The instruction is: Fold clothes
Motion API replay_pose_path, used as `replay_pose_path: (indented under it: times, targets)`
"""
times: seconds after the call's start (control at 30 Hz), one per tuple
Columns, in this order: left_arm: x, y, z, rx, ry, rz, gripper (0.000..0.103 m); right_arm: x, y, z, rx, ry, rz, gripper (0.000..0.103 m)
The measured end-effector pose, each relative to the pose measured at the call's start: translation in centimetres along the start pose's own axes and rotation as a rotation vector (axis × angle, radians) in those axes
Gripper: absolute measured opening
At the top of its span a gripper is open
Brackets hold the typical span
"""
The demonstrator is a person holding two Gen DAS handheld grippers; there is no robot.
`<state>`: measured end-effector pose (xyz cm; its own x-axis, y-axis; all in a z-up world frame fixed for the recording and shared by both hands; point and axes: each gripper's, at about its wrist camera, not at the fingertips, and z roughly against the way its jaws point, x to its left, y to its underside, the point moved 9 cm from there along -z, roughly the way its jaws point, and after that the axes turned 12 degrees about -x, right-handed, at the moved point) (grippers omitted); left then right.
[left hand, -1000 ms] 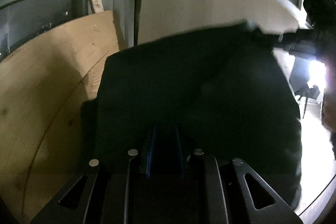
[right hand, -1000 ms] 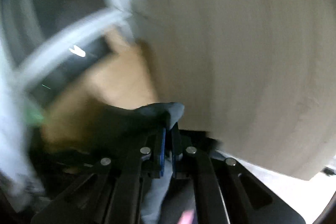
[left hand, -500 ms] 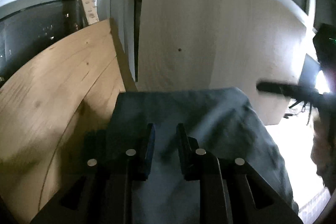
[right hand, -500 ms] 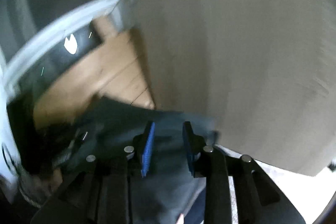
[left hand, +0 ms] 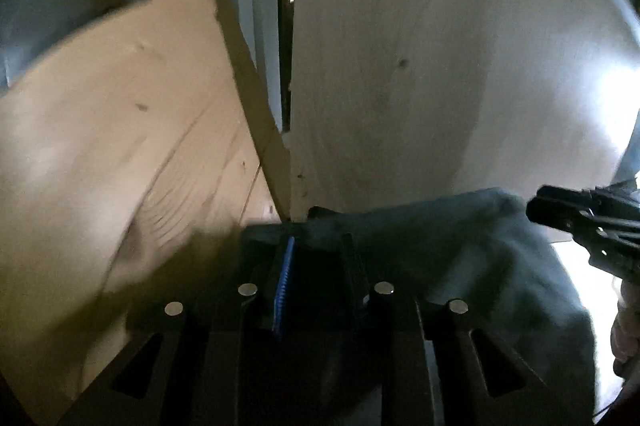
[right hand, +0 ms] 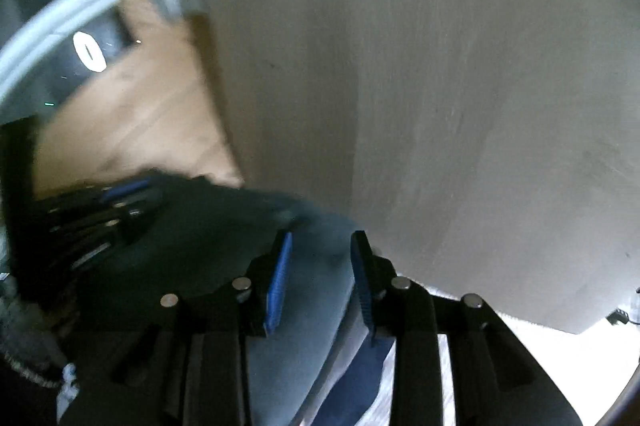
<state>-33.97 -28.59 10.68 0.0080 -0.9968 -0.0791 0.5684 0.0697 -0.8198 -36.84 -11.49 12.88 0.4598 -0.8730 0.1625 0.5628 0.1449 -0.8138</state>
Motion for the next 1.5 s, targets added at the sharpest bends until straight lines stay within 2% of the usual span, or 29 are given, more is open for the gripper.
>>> replay_pose_path:
  times: [0.1, 0.2, 0.27, 0.37, 0.43, 0.47, 0.5, 0.57, 0.73, 0.87, 0.97, 1.03, 1.13, 1.17, 1.2, 1.3, 1.5]
  targets:
    - [-1.3, 1.1, 3.9, -0.031, 0.049, 0.002, 0.031, 2.5, 1.9, 4.8, -0.043, -0.079, 0.032, 0.034]
    - [-2.9, 4.4, 6.9, -0.011, 0.092, -0.006, 0.033, 5.6, 6.2, 6.6, 0.002, -0.114, 0.083, 0.037]
    - [-3.6, 7.1, 8.2, 0.023, 0.094, 0.000, 0.034, 7.0, 10.3, 7.3, 0.060, -0.095, 0.136, 0.037]
    - [-3.8, 10.5, 10.6, 0.058, 0.081, 0.005, 0.036, 6.2, 15.3, 8.9, 0.139, -0.018, 0.198, 0.037]
    - [-3.2, 12.2, 11.6, 0.083, 0.065, 0.016, 0.043, 4.7, 18.5, 10.7, 0.212, 0.006, 0.195, 0.037]
    - [-2.9, 13.0, 12.2, 0.097, 0.049, 0.016, 0.052, 4.0, 19.8, 11.4, 0.244, 0.023, 0.193, 0.037]
    - [-2.8, 13.7, 12.9, 0.107, 0.033, 0.011, 0.055, 3.2, 20.7, 12.3, 0.263, 0.046, 0.188, 0.037]
    - [-2.7, 15.0, 14.6, 0.120, 0.006, 0.009, 0.055, 1.6, 22.2, 14.3, 0.281, 0.085, 0.169, 0.037]
    - [-2.6, 16.3, 18.8, 0.105, -0.061, 0.059, 0.056, -0.8, 22.6, 19.0, 0.234, 0.097, 0.023, 0.041]
    - [-4.9, 14.4, 23.1, 0.008, -0.099, 0.105, 0.073, -1.5, 21.8, 21.9, 0.157, 0.078, -0.050, 0.049]
    - [-7.7, 13.2, 25.8, -0.052, -0.151, 0.065, 0.077, -2.5, 20.9, 23.8, 0.117, 0.065, -0.045, 0.055]
    - [-9.6, 12.5, 26.9, -0.081, -0.170, 0.043, 0.079, -3.4, 21.3, 25.5, 0.099, 0.059, -0.033, 0.056]
    - [-13.0, 12.1, 29.3, -0.118, -0.196, 0.023, 0.087, -5.1, 21.8, 28.3, 0.078, 0.055, -0.014, 0.056]
    - [-13.9, 12.0, 29.8, -0.134, -0.209, 0.016, 0.098, -5.8, 22.1, 29.1, 0.074, 0.055, -0.011, 0.057]
    - [-14.9, 11.9, 30.3, -0.151, -0.222, 0.009, 0.102, -6.4, 22.4, 29.5, 0.072, 0.054, -0.010, 0.057]
    - [-18.0, 11.7, 32.2, -0.191, -0.242, 0.005, 0.102, -8.3, 23.3, 31.3, 0.067, 0.051, -0.007, 0.057]
    - [-22.8, 12.6, 34.7, -0.219, -0.267, 0.040, 0.102, -12.2, 24.8, 34.2, 0.059, 0.036, -0.028, 0.057]
